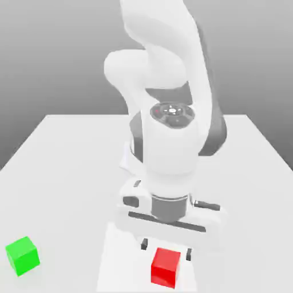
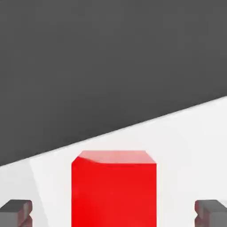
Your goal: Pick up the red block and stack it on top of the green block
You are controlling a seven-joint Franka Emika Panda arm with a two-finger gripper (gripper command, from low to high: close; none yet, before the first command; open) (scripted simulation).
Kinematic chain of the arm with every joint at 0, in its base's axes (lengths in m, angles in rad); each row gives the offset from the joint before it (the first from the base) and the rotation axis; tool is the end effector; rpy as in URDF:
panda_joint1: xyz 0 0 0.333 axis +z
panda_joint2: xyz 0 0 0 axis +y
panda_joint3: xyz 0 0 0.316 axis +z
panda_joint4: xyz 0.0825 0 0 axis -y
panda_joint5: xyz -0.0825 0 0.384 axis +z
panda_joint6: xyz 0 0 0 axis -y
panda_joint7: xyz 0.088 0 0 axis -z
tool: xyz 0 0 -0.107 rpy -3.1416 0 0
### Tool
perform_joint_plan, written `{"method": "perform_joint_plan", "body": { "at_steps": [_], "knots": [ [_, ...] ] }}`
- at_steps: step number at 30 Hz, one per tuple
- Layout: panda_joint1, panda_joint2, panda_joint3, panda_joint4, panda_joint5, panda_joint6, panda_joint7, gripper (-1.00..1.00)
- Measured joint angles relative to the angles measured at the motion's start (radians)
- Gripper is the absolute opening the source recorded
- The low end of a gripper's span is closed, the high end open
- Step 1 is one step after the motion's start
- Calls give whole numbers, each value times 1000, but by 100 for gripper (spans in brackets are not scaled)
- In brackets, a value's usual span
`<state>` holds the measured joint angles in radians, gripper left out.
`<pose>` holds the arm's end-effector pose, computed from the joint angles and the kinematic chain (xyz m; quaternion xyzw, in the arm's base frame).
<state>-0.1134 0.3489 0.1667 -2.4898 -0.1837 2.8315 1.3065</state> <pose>0.4648 0.0397 0.1549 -0.8556 0.5176 -0.0006 0.0010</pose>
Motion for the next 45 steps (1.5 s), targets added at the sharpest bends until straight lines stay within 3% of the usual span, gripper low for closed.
{"method": "perform_joint_plan", "body": {
  "at_steps": [1, 8, 14, 36, 41, 42, 45],
  "knots": [
    [8, 20, -10, 3, -10, 16, 8, -100],
    [6, 18, -8, 3, -10, 15, 8, -100],
    [-39, -152, 40, -23, 88, -126, -39, -100],
    [-252, -179, -338, 85, 238, -257, 830, -100],
    [-284, -47, -334, 98, 298, -141, 842, -100],
    [-288, -25, -327, 99, 306, -122, 837, 100],
    [-288, -25, -327, 99, 306, -122, 837, 100]
  ]
}}
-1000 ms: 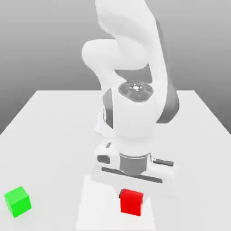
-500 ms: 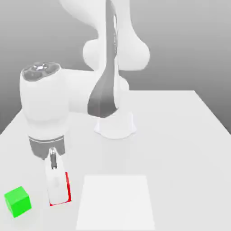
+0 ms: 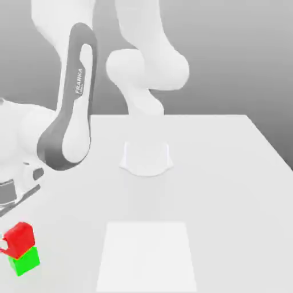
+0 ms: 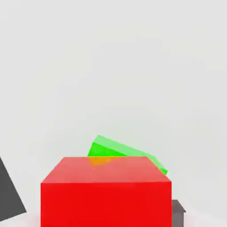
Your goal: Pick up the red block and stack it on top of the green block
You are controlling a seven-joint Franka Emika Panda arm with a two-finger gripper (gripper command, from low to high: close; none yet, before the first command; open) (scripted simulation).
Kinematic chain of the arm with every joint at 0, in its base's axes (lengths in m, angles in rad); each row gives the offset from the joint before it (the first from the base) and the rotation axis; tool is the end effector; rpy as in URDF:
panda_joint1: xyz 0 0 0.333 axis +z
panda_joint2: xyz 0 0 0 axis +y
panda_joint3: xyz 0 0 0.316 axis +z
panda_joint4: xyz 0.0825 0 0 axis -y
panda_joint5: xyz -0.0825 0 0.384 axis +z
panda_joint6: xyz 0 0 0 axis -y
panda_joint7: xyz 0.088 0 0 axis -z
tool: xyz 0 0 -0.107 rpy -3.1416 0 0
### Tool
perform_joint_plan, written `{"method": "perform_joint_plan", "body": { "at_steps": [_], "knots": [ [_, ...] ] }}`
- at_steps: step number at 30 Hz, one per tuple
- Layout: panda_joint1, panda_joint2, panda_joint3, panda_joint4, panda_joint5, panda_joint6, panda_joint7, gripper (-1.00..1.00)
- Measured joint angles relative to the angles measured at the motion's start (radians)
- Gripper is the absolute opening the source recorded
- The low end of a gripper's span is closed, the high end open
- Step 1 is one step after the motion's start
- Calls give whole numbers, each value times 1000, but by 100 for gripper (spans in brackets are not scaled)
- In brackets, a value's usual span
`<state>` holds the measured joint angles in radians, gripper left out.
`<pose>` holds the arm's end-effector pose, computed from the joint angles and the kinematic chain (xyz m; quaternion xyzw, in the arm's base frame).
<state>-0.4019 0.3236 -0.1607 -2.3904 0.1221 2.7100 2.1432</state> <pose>0.4197 -0.2737 0.1860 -0.1658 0.9862 -0.0009 0.0010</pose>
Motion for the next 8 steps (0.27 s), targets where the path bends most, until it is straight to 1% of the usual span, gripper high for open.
{"method": "perform_joint_plan", "body": {
  "at_steps": [4, 8],
  "knots": [
    [0, -2, -1, 0, -1, -3, 1, 100],
    [13, -121, -22, -6, -50, -114, 37, 100]
  ]
}}
